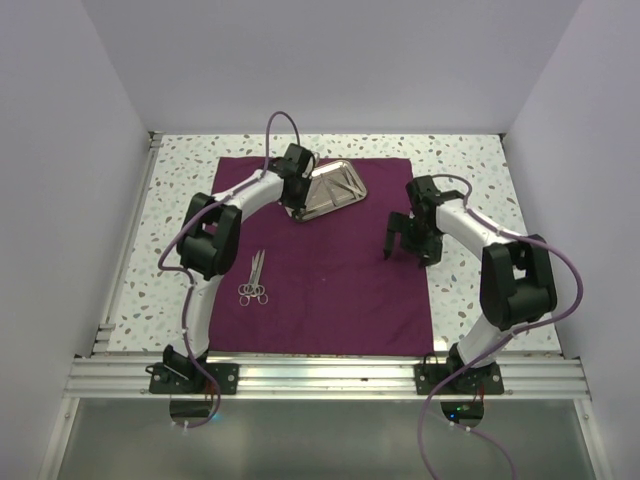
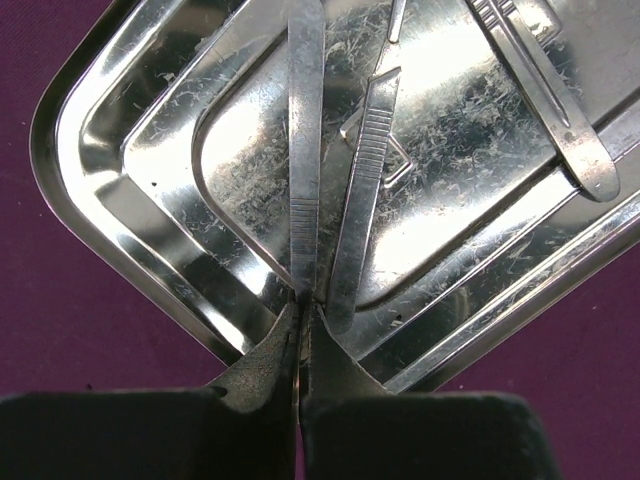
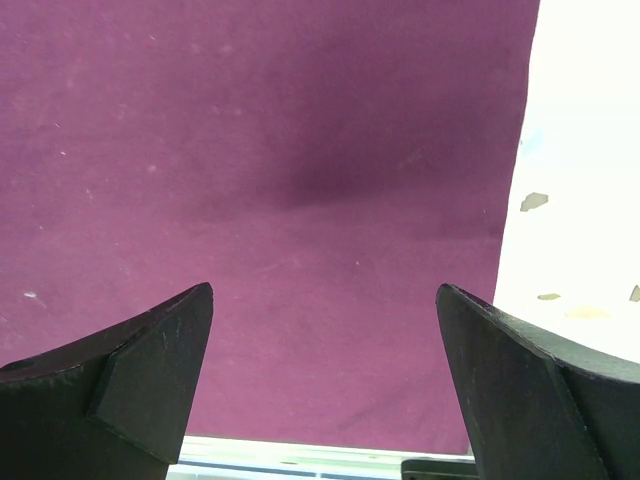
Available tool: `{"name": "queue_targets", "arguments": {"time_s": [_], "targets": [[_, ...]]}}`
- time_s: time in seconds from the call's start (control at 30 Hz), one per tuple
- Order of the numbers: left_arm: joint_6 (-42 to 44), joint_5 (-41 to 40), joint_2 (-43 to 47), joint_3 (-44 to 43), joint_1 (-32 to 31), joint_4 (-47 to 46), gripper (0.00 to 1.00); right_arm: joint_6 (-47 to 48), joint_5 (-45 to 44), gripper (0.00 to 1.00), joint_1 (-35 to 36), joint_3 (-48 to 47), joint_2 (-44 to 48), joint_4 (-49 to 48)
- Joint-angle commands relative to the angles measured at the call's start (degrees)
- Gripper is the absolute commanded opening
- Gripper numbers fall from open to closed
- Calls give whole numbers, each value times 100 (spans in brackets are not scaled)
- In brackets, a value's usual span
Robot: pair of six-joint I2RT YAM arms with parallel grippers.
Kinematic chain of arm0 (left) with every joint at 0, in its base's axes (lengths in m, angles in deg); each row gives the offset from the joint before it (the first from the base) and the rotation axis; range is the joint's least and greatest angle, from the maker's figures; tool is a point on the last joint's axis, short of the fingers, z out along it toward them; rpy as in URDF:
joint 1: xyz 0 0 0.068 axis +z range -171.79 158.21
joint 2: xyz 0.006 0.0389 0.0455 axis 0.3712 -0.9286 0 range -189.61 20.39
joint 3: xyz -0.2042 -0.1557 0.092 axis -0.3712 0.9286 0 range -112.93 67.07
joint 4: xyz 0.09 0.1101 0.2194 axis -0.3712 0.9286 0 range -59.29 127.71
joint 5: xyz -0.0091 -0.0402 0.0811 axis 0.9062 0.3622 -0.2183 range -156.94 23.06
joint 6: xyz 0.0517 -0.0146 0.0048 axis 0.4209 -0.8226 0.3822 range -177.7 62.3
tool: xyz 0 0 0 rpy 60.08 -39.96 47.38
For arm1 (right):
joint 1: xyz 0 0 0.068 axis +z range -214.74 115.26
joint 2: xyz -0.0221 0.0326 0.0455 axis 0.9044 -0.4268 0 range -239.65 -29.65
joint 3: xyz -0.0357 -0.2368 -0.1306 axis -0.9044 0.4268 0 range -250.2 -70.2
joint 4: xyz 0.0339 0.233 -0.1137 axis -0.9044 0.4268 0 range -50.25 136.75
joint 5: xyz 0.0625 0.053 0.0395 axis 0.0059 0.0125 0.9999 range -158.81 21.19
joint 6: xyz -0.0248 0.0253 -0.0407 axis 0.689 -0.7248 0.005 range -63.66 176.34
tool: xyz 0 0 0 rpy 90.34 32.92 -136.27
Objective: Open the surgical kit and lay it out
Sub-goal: Pick up the medical item from the container.
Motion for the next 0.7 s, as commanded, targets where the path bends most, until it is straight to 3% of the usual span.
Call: {"name": "queue_targets", "arguments": {"time_s": [0.0, 0.37, 0.67], "targets": [[-145, 26, -358, 36, 16, 797, 0, -189, 112, 97, 2, 52, 396, -34], [-996, -107, 494, -255, 7, 657, 0, 13, 358, 97, 11, -185, 993, 97], [-1428, -353, 1127, -343, -19, 973, 0, -13, 744, 98, 11, 244, 2249, 291]]}}
